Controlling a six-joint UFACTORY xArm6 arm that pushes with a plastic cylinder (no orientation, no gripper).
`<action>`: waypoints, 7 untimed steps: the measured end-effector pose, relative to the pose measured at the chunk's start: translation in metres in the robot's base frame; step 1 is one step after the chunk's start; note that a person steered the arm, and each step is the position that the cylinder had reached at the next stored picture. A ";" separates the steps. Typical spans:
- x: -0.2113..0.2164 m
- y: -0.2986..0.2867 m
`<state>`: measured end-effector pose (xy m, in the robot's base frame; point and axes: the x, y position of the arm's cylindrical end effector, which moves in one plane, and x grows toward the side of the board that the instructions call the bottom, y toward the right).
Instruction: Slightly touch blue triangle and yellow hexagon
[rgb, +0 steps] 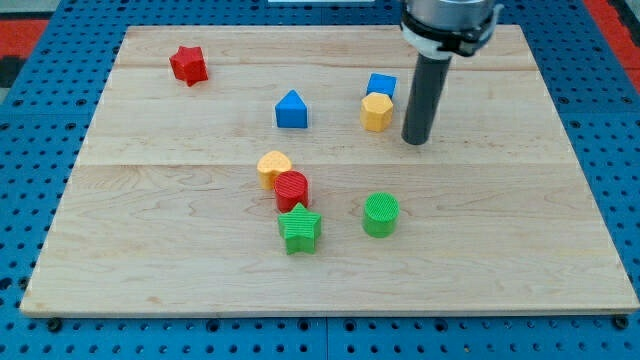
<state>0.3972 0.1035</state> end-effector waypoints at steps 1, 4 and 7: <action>-0.020 -0.026; -0.105 -0.118; -0.040 -0.165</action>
<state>0.3576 -0.0612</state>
